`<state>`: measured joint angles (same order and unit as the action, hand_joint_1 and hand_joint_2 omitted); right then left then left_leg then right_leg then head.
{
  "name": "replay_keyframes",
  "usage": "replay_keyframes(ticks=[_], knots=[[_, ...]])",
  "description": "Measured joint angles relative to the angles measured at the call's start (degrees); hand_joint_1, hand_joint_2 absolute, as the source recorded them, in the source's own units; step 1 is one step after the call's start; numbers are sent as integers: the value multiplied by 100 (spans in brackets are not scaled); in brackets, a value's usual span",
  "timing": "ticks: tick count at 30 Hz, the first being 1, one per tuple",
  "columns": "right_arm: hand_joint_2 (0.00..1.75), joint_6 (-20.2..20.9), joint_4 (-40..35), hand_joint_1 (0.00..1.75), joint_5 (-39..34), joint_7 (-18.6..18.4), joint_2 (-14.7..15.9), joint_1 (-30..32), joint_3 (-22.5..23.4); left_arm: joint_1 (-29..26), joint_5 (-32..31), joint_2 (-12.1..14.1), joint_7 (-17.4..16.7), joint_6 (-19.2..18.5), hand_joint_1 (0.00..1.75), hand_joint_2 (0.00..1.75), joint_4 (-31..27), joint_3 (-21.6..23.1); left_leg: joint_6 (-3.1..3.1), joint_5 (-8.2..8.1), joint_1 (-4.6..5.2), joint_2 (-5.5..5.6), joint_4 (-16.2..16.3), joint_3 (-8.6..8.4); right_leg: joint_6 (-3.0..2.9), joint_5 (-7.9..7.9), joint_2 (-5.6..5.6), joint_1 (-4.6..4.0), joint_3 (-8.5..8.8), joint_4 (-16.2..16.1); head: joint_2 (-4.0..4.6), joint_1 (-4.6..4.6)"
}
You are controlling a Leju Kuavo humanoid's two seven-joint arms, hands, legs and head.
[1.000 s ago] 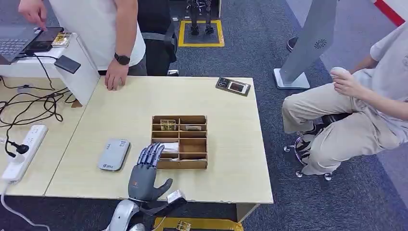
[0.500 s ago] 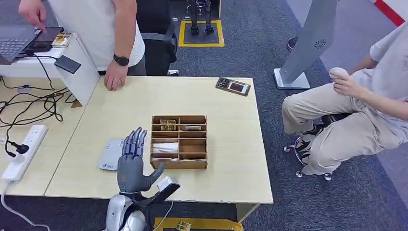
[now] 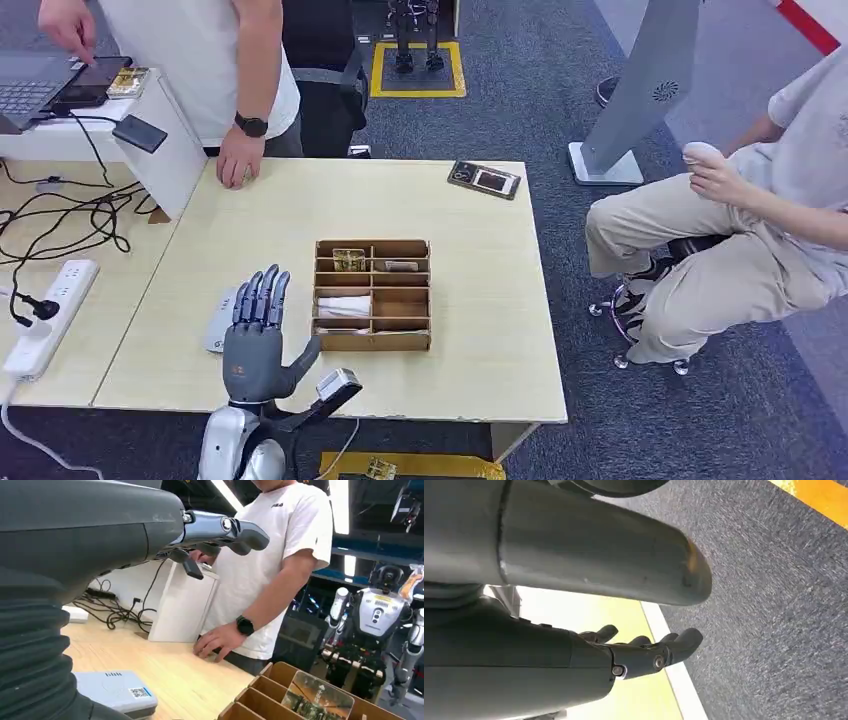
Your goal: Pass the card to the sensor for recognition and then transmit it.
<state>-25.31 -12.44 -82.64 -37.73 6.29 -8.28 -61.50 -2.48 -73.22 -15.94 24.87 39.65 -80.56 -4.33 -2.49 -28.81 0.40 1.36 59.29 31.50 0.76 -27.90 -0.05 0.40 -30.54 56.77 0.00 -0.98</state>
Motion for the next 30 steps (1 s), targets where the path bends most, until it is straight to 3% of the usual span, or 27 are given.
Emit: replay_keyframes(ticks=[3, 9, 13, 15, 19, 30], knots=[[0, 2, 0, 0, 0, 0, -4, 0, 2, 0, 127, -2, 79, 0, 0, 175, 0, -4, 0, 0, 0, 0, 0, 0, 0, 0, 0, 0, 0, 0, 0, 0], [0, -2, 0, 0, 0, 0, -9, -1, 0, 2, 996, -2, 533, 0, 0, 175, 52, -4, 0, 0, 0, 0, 0, -1, 0, 0, 0, 0, -1, -1, 0, 0], [0, -28, 0, 0, 0, 26, -9, -1, 2, 18, 2373, 26, 831, -4, 0, 175, 140, 81, 0, 0, 0, 0, 0, 0, 0, 0, 0, -1, -2, -1, 0, 0], [0, -44, 0, 0, 0, 39, -9, -2, 0, 7, 3292, 79, 826, 13, 0, 175, 140, 412, 0, 0, 0, 3, 0, 0, 0, 0, 4, 0, 0, -1, 0, -2], [0, -94, 0, 0, 0, 105, -9, -3, 0, -58, 4230, 260, 778, -98, 0, 175, 73, 1096, 0, 0, 1, 1, 0, 1, 0, 0, 2, 0, 1, -1, 0, 0], [0, -101, 0, 0, 0, 212, -9, -21, 2, -114, 4529, 628, 826, -221, 0, 175, -74, 1760, 0, 0, 0, 1, 0, 0, 0, 0, 2, 0, 0, -1, 0, 0]])
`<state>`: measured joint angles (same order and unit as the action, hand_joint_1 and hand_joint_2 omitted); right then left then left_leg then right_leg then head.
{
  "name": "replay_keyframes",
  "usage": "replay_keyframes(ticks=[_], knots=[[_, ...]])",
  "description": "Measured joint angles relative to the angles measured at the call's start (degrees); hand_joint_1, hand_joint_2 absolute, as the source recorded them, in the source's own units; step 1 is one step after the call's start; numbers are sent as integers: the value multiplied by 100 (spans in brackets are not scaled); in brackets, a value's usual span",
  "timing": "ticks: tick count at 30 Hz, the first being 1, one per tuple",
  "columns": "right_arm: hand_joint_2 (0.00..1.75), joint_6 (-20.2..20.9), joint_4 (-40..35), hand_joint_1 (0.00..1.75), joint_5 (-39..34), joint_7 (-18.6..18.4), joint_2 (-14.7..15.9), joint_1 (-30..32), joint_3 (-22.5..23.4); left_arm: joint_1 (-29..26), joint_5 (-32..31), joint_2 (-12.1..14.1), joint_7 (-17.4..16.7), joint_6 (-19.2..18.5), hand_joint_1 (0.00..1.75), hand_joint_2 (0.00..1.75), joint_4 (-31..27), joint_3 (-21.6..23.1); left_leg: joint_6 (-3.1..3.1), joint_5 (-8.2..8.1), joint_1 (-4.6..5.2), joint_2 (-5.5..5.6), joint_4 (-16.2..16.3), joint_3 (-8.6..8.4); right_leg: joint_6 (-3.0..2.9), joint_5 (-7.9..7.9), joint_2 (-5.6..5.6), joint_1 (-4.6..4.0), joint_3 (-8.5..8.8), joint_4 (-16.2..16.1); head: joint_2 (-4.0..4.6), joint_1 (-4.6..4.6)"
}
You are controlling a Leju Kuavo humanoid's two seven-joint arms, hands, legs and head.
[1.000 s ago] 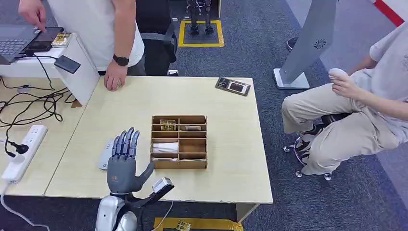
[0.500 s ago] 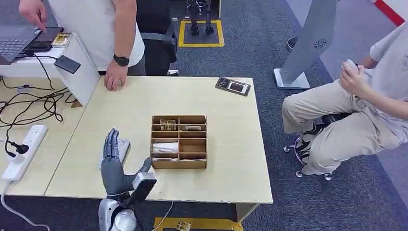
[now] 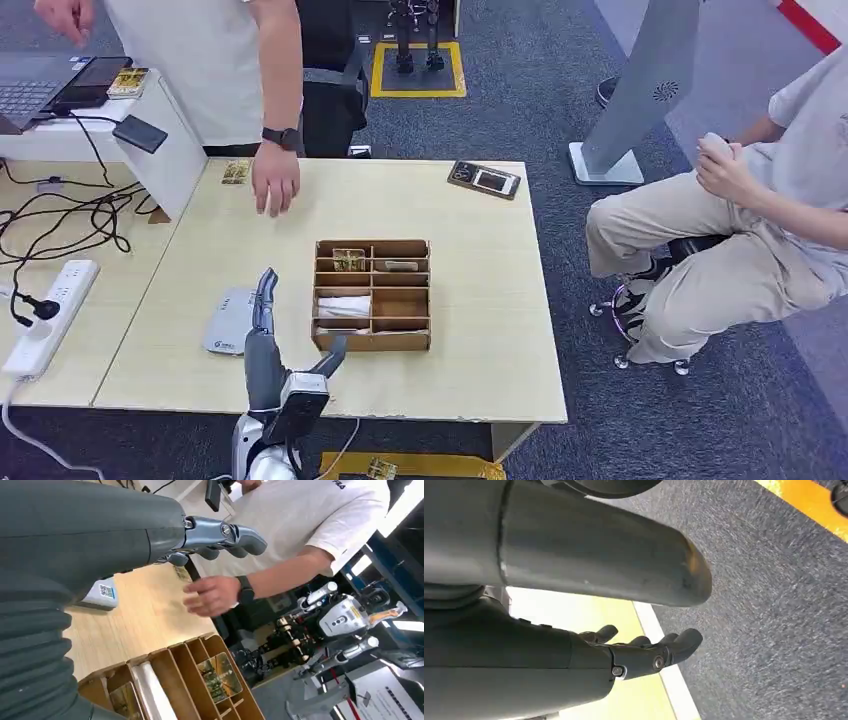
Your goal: Pass the card to the sensor for recognition and then transmit it.
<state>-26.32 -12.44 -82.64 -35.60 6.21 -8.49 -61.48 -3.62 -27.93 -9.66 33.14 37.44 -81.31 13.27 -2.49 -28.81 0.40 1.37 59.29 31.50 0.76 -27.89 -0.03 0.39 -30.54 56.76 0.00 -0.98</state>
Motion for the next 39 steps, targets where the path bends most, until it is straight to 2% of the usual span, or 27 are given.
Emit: replay_keyframes(ticks=[7, 9, 11, 14, 16, 18, 26, 36, 39], knots=[[0, -9, -2, 0, 0, 9, 11, -17, -2, 1, -258, 151, -77, 103, 0, 175, 81, 87, 0, 0, 0, 0, 0, 0, 0, 0, -1, 0, 0, 0, 0, 0], [0, -11, -2, 0, 0, 2, 13, -18, -2, 5, -497, 181, -266, 164, 0, 175, 122, 90, 0, 0, 0, 0, 0, 0, 0, 0, -1, 0, 0, 0, 0, 0], [0, -9, -2, 0, 0, -2, 13, -19, -2, 23, -936, 188, -419, 205, 0, 175, 203, 87, 0, 0, 1, 0, 0, 1, 0, 0, 0, 1, 0, 0, 0, 0], [0, 18, -4, 0, 0, -2, 11, -27, -2, 62, -2231, 129, -593, 216, 0, 175, 413, -11, 0, 0, 1, 0, 0, 1, 0, 0, 0, 1, 1, 0, 0, 0], [0, 46, -18, 0, 0, -2, 11, -28, -2, 95, -3115, 16, -653, 219, 0, 175, 557, -255, 0, 0, 1, -1, 0, 1, 0, 0, 0, 1, 1, 0, 0, 2], [0, 79, -17, 0, 0, -2, 11, -30, -2, 113, -3538, -85, -658, 219, 0, 175, 673, -493, 0, 0, 1, -1, 0, 0, 0, 0, -1, 1, 0, 0, 0, 2], [0, 105, -24, 0, 0, -22, 11, -35, -2, 135, -4310, -356, -656, 223, 0, 175, 793, -1043, 0, 0, 0, 0, 0, 1, 0, 0, -1, 0, -1, 0, 0, 0], [0, 105, -26, 0, 0, -39, 11, -36, -2, 152, -4504, -533, -658, 225, 0, 175, 855, -1351, 0, 0, 0, 0, 0, 1, 0, 0, -1, 1, 0, 0, 0, -2], [0, 109, -26, 0, 0, -77, 11, -35, -2, 151, -4869, -557, -867, 225, 0, 175, 848, -1438, 0, 0, 0, 0, 0, 1, 0, 0, -1, 0, 0, 0, 0, 0]])
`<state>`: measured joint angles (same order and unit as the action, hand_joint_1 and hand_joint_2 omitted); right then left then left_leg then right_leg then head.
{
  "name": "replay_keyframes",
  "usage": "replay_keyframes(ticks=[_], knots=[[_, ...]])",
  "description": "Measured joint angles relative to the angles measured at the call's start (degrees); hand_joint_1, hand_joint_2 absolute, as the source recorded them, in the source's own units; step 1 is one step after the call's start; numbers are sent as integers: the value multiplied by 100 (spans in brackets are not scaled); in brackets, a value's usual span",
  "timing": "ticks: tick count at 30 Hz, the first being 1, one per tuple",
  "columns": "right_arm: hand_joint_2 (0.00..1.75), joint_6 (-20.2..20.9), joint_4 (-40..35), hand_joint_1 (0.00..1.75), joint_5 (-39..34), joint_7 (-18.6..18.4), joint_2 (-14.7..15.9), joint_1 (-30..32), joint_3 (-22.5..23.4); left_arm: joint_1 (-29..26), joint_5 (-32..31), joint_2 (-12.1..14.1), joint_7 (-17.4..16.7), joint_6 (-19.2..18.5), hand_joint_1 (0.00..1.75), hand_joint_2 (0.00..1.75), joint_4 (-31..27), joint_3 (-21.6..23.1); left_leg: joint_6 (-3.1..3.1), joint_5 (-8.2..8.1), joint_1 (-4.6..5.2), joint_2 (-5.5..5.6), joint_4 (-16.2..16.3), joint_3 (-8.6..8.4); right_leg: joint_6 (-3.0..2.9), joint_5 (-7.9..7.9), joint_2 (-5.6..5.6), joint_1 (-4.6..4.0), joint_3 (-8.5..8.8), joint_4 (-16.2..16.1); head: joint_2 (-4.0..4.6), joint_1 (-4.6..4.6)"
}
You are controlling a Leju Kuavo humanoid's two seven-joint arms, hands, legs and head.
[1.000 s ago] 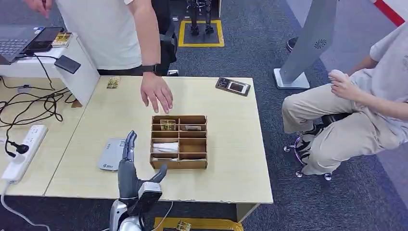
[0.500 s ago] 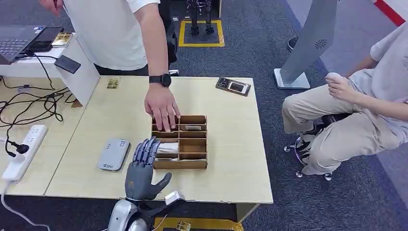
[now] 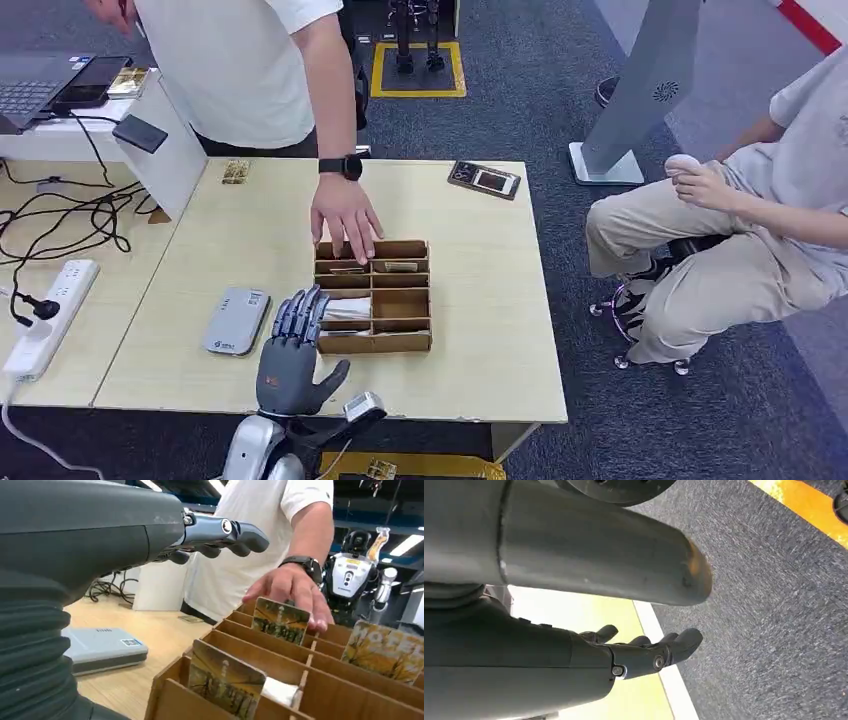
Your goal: Pass the card to the sensor for recognition and then transmit it.
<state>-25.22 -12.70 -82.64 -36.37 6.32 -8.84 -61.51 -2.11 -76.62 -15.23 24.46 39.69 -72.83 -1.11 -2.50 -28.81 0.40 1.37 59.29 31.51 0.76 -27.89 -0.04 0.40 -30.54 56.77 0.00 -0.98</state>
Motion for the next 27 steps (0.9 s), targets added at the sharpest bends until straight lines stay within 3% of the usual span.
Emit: replay_keyframes(ticks=[5, 9, 14, 27], knots=[[0, 4, 0, 0, 0, -46, -4, 0, 0, -11, -784, 0, -959, 2, 0, 175, -162, -55, 0, 0, 0, 0, 0, -1, 0, 0, 0, 0, 0, 0, 0, 0], [0, 15, 0, 0, 0, -50, -18, 0, 0, 46, -895, 63, -1885, 2, 0, 175, -214, -11, 0, 0, -1, 0, 0, -1, 0, 0, 0, 0, 0, 0, 0, 0], [0, 20, 0, 0, 0, -46, -50, -3, 0, 110, -913, 236, -2529, 2, 0, 175, -212, 297, 0, 0, -1, 0, 0, -1, 0, 0, 0, 0, 0, 1, 0, 0], [0, 17, 0, 0, 0, -37, -118, -6, 0, 186, -897, 494, -2663, 2, 0, 175, -155, 760, 0, 0, 0, -1, 0, -1, 0, 0, -2, 0, 0, 0, 0, 0]])
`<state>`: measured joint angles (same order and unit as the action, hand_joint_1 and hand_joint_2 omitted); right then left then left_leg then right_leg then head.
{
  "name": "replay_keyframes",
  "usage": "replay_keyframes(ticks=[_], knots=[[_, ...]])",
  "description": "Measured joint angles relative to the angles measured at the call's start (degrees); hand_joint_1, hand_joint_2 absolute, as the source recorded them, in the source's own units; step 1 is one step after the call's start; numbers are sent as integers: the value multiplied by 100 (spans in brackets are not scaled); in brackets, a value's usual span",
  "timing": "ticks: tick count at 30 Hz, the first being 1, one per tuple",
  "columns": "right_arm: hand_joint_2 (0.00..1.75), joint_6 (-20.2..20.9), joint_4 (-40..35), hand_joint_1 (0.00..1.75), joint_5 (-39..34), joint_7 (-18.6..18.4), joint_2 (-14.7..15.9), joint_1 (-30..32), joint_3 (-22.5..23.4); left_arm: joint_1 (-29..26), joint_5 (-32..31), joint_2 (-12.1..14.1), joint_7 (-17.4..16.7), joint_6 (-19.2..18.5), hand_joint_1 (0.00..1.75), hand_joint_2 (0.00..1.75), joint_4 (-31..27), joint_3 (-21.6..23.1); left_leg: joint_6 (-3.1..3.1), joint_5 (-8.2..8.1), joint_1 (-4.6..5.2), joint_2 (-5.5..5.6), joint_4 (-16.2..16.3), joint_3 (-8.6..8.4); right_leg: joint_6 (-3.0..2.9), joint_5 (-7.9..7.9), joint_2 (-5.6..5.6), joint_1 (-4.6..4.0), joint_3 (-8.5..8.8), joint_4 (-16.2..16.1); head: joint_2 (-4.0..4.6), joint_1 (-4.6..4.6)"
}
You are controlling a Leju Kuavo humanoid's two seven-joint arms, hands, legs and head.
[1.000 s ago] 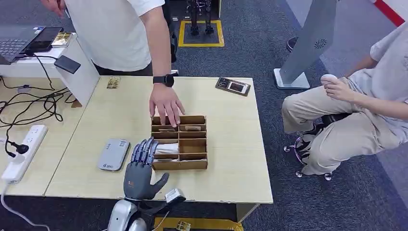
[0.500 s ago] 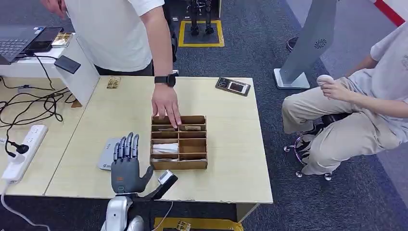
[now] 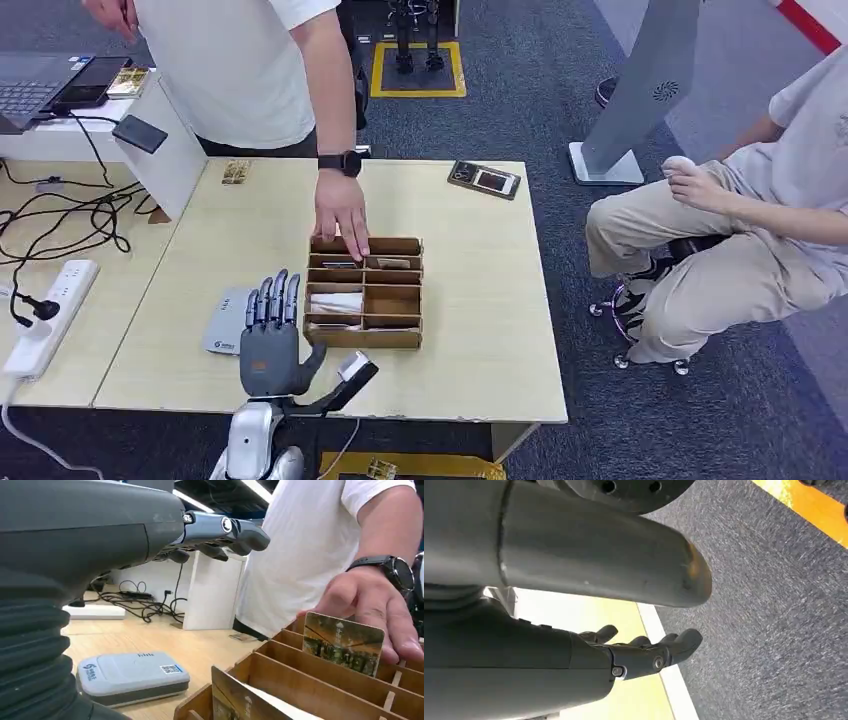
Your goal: Pass the card to the sensor for recognition and then transmit it.
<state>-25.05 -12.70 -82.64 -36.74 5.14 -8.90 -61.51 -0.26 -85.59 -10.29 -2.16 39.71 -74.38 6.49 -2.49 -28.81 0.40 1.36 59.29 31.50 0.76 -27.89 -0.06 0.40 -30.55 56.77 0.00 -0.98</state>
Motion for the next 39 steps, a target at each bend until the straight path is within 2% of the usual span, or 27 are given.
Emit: replay_keyframes(ticks=[7, 9, 17, 39], knots=[[0, 0, 2, 0, 0, 44, 0, -11, 0, -2, 55, 76, 548, 0, 0, 175, 28, 61, 0, 0, 0, 0, 0, 1, 0, 0, 1, 0, 0, 0, 0, 0], [0, 0, 2, 0, 0, 48, 2, -20, 0, -2, 55, 83, 597, 0, 0, 175, 35, 61, 0, 0, 0, 0, 0, 1, 0, 0, 0, 0, 0, 0, 0, 0], [0, 0, 2, 0, 0, 81, -17, -49, 0, 6, 46, 94, 693, 0, 0, 175, 118, 61, 0, 0, 0, 0, 0, 0, 0, 0, 0, 0, 0, 0, 0, -2], [0, -2, 2, 0, 0, 107, -20, -100, 0, 97, 35, 46, 594, 0, 0, 175, 439, 61, 0, 0, 0, 0, 0, 0, 0, 0, 0, 0, 0, 0, 0, 0]])
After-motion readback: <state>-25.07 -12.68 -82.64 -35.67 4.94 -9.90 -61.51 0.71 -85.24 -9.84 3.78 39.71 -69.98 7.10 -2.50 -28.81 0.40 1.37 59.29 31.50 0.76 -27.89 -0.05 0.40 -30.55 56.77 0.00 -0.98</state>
